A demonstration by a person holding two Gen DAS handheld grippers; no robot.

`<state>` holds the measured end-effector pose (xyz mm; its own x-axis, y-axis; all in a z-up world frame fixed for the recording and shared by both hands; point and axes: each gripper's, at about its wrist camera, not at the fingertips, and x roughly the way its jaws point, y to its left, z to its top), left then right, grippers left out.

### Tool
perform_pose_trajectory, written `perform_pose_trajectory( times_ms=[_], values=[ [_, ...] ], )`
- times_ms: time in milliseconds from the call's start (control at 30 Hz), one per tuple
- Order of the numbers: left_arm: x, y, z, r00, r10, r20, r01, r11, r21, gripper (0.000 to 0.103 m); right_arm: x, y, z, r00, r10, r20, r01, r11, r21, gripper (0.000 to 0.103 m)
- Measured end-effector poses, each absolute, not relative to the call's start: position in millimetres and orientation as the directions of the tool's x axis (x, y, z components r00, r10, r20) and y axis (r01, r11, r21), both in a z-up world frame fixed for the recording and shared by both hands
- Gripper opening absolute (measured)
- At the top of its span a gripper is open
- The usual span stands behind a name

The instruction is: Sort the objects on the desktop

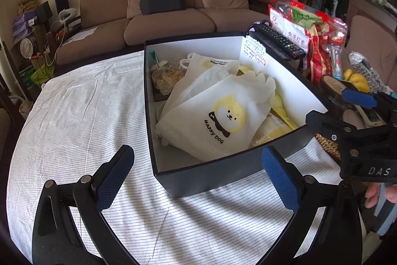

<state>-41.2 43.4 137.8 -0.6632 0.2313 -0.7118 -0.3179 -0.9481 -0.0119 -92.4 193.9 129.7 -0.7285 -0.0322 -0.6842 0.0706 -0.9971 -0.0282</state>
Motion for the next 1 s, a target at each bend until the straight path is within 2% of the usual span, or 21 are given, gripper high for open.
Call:
perform_pose_trajectory(
  times_ms=[367, 667, 833, 1000],
  values=[
    [3, 34, 127, -0.646, 0.184, -0.741, -0.278, -0.961, 0.004, 0.103, -48, 190, 106, -0.714, -0.041, -0.699, 0.062, -0.998, -0.004, 0.102],
    [43, 28, 133, -0.679, 0.148, -0.719, -0.237, -0.971, 0.024, 0.103, -4, 192, 107, -0.738, -0.046, -0.674, 0.04, -0.999, 0.024, 0.103],
    [42, 22, 110, -0.709, 0.123, -0.694, -0.178, -0.984, 0.007, 0.103, -2, 199, 81, -0.742, -0.015, -0.671, 0.019, -1.0, 0.002, 0.103],
    [35, 19, 73, -0.676, 0.124, -0.726, -0.144, -0.989, -0.035, 0.103, -14, 208, 39, -0.704, -0.021, -0.71, 0.008, -1.0, 0.022, 0.103]
  ],
)
